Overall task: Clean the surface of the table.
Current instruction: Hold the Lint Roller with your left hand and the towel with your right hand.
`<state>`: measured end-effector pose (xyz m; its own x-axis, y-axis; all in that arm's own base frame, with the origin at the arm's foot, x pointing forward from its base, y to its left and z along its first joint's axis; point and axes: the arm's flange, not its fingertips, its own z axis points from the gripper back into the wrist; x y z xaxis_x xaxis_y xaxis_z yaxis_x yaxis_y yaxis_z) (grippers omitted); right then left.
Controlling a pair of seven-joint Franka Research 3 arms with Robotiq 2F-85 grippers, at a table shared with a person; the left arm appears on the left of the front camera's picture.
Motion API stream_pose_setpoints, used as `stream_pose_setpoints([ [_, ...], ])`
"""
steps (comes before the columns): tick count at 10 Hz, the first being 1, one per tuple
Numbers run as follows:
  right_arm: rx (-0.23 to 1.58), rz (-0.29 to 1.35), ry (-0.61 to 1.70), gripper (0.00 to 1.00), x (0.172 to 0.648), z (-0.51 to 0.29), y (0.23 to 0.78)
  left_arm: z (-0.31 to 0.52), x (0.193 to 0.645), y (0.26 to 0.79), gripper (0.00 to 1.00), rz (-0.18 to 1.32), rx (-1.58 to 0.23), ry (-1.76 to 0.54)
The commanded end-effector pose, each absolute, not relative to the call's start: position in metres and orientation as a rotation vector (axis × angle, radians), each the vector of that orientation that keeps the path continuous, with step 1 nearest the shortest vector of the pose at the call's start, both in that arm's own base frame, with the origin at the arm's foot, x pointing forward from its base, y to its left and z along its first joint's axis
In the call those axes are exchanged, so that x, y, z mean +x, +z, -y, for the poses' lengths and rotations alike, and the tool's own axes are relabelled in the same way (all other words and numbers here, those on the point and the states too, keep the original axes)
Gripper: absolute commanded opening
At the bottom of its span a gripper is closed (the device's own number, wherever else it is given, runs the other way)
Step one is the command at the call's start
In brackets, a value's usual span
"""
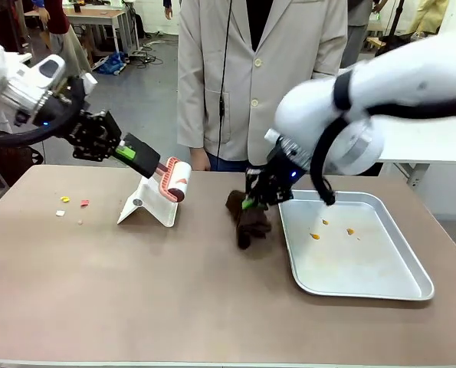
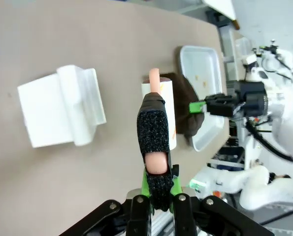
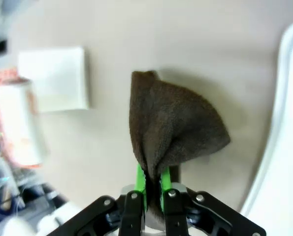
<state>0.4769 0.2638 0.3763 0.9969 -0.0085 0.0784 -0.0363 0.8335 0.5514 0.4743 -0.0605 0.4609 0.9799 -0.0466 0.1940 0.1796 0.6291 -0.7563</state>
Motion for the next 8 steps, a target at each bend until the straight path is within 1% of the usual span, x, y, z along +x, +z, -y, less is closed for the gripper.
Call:
stream_pose_setpoints([
  [1, 0.892, 0.007, 0.004, 0.00, 0.435, -0.190, 0.390, 0.030, 0.448, 0.465, 0.01, 0.177, -0.979, -0.172],
  [3, 1.107, 0.006, 0.024, 0.00, 0.401, -0.147, 0.404, -0.018, 0.416, 0.473, 0.01, 0.158, -1.097, -0.231],
  [4, 1.181, 0.015, 0.010, 0.00, 0.380, -0.124, 0.407, -0.046, 0.398, 0.473, 0.01, 0.185, -1.138, -0.205],
  [6, 1.231, 0.120, -0.041, 0.00, 0.333, -0.069, 0.404, -0.105, 0.363, 0.462, 0.01, 0.189, -1.234, -0.127],
  [8, 1.254, 0.255, -0.179, 0.00, 0.314, 0.003, 0.394, -0.163, 0.338, 0.445, 0.01, 0.181, -1.275, -0.138],
])
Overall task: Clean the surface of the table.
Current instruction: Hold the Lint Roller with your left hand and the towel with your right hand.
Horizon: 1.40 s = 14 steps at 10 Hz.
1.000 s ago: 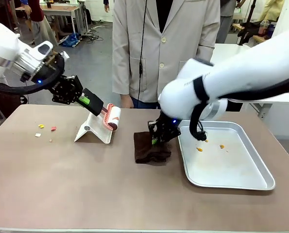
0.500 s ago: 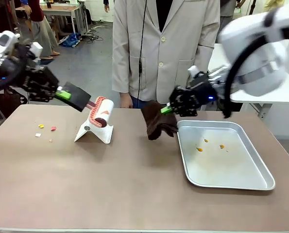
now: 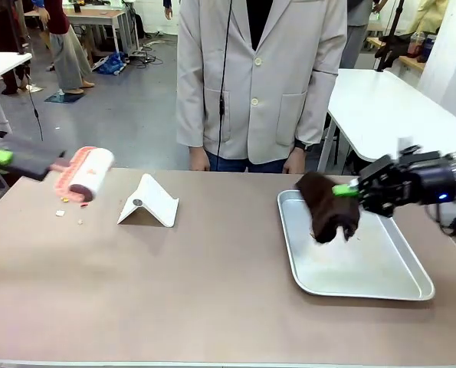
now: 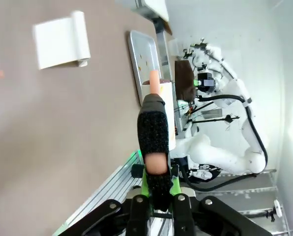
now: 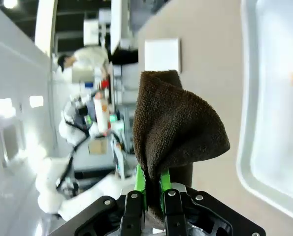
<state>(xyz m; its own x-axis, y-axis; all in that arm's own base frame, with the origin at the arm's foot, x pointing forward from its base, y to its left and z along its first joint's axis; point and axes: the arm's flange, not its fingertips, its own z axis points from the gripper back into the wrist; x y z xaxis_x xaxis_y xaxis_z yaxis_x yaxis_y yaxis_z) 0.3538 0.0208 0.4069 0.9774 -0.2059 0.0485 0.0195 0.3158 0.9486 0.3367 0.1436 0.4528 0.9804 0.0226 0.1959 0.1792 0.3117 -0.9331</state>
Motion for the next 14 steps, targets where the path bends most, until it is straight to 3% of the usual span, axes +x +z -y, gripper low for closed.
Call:
stream_pose_setpoints([
  [1, 1.245, 0.296, -0.276, 0.00, 0.311, 0.040, 0.389, -0.184, 0.330, 0.435, 0.01, 0.173, -1.275, -0.136],
  [4, 1.287, 0.333, -0.316, 0.00, 0.311, 0.129, 0.376, -0.242, 0.311, 0.406, 0.01, 0.253, -1.259, -0.035],
  [5, 1.316, 0.345, -0.304, 0.00, 0.309, 0.148, 0.368, -0.255, 0.304, 0.400, 0.01, 0.345, -1.301, 0.028],
  [9, 1.317, 0.395, -0.309, 0.00, 0.304, 0.158, 0.352, -0.257, 0.306, 0.383, 0.01, 0.331, -1.284, 0.298],
  [10, 1.321, 0.363, -0.352, 0.00, 0.297, 0.157, 0.351, -0.274, 0.296, 0.380, 0.01, 0.348, -1.251, 0.180],
  [14, 1.321, 0.363, -0.352, 0.00, 0.297, 0.157, 0.351, -0.274, 0.296, 0.380, 0.01, 0.348, -1.251, 0.180],
])
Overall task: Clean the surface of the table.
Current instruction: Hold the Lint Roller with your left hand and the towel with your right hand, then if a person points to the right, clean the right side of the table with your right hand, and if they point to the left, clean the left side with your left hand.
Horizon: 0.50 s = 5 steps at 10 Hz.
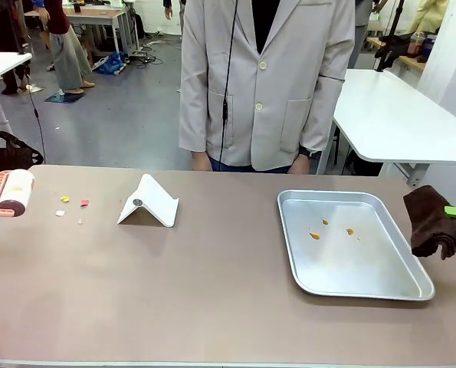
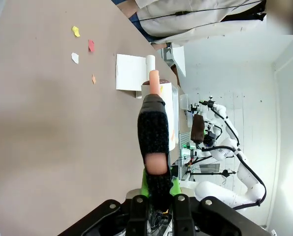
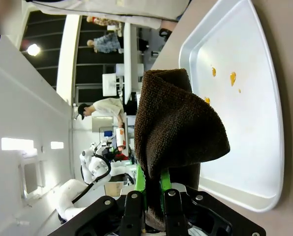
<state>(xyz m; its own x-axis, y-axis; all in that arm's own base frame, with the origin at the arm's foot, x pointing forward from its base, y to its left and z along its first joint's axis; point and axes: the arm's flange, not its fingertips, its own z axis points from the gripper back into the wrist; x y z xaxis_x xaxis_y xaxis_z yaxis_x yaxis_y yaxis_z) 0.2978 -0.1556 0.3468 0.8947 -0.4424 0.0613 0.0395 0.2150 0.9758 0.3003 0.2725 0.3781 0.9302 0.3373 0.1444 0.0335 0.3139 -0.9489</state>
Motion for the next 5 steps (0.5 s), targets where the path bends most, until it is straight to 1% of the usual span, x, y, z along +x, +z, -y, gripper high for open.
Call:
stream_pose_setpoints([
  [1, 1.321, 0.363, -0.352, 0.00, 0.2974, 0.1566, 0.3505, -0.2741, 0.2963, 0.3802, 0.01, 0.348, -1.251, 0.180],
  [5, 1.321, 0.363, -0.352, 0.00, 0.2974, 0.1566, 0.3505, -0.2741, 0.2963, 0.3802, 0.01, 0.348, -1.251, 0.180],
])
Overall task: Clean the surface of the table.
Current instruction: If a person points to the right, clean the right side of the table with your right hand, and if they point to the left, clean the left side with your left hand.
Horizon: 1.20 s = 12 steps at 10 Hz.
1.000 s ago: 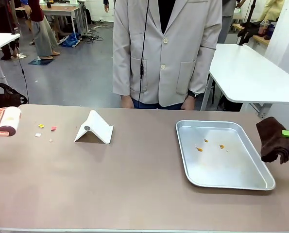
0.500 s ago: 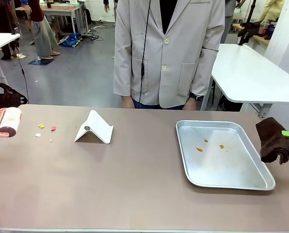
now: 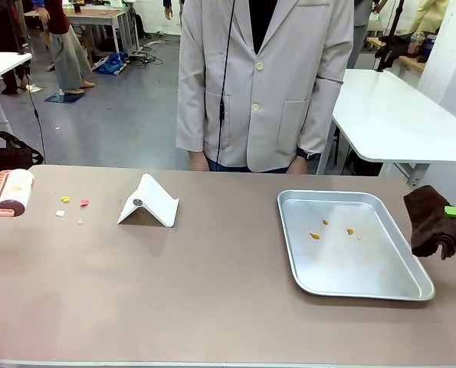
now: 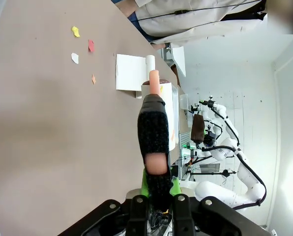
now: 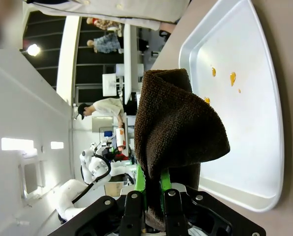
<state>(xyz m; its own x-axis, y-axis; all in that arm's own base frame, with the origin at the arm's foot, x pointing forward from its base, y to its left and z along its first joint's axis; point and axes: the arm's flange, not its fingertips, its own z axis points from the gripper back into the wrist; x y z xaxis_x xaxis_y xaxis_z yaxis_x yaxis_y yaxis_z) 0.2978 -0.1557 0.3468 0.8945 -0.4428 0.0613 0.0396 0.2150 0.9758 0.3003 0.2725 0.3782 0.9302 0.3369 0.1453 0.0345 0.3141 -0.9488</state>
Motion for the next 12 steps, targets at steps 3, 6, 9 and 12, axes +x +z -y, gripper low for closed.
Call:
stream_pose_setpoints([
  [3, 1.321, 0.363, -0.352, 0.00, 0.2974, 0.1566, 0.3505, -0.2741, 0.2963, 0.3802, 0.01, 0.348, -1.251, 0.180],
  [6, 1.321, 0.363, -0.352, 0.00, 0.2974, 0.1566, 0.3505, -0.2741, 0.2963, 0.3802, 0.01, 0.348, -1.251, 0.180],
  [9, 1.321, 0.363, -0.352, 0.00, 0.2974, 0.1566, 0.3505, -0.2741, 0.2963, 0.3802, 0.01, 0.348, -1.251, 0.180],
  [12, 1.321, 0.363, -0.352, 0.00, 0.2974, 0.1566, 0.3505, -0.2741, 0.2963, 0.3802, 0.01, 0.348, -1.251, 0.180],
])
